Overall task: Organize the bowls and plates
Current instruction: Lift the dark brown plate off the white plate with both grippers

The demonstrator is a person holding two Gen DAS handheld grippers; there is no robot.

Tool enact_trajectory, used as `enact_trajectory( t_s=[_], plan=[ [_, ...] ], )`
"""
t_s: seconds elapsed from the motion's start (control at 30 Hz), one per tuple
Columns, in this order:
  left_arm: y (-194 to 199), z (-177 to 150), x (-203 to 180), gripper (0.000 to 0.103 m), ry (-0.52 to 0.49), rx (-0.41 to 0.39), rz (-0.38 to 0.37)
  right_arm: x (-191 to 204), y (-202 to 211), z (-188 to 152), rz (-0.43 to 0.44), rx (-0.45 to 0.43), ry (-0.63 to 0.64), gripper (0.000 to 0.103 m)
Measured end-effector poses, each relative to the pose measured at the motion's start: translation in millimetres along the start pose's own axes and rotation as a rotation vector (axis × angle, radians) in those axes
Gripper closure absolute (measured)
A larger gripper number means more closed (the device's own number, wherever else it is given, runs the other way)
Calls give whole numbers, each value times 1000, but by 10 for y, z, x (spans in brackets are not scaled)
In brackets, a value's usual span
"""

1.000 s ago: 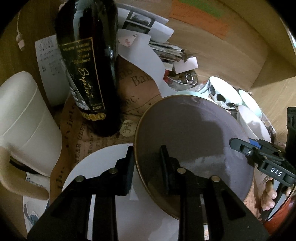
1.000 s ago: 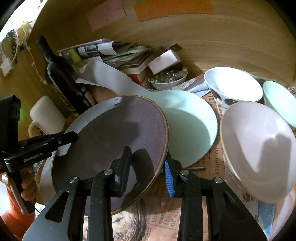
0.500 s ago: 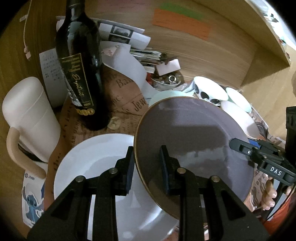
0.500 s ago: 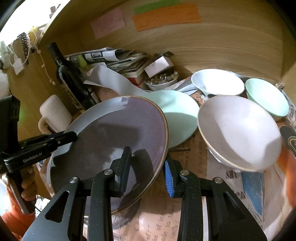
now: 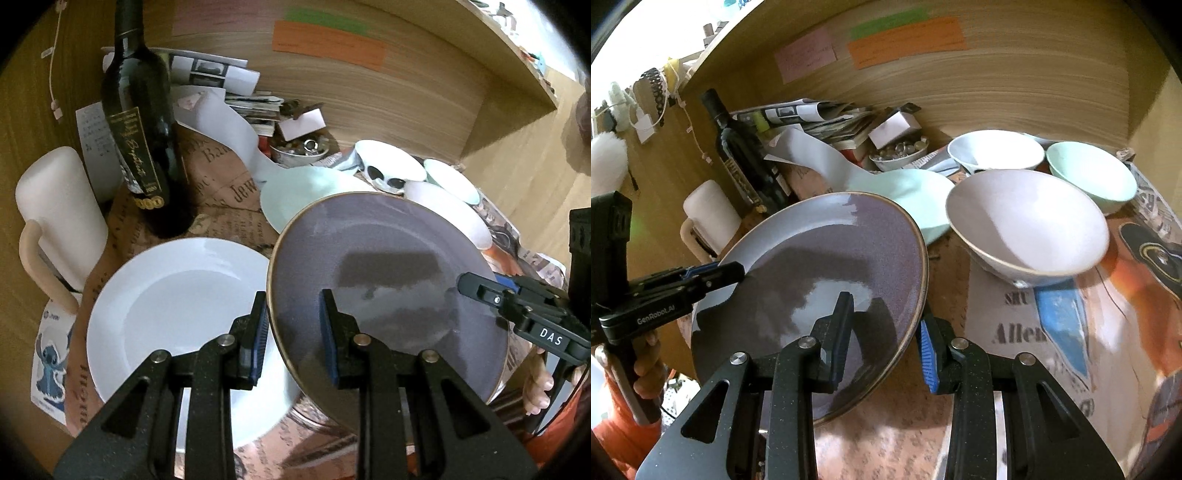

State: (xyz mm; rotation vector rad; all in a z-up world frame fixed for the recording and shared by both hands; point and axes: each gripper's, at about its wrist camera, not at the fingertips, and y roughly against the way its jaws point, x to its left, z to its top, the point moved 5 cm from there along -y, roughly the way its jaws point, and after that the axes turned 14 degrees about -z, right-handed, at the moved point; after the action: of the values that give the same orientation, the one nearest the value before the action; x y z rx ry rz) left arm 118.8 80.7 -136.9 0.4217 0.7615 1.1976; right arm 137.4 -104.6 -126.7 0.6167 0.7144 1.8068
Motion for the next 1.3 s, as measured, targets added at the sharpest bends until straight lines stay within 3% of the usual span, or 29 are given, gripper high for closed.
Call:
enact_trajectory(
  t_s=[0.6, 1.3],
  plan=[
    [-128, -349, -400, 77, -6, 25, -47, -340, 139, -344, -40, 25, -27, 73],
    [-622, -468, -467, 77, 12, 115, -65, -611, -144, -463, -90, 101, -59, 73]
  ],
)
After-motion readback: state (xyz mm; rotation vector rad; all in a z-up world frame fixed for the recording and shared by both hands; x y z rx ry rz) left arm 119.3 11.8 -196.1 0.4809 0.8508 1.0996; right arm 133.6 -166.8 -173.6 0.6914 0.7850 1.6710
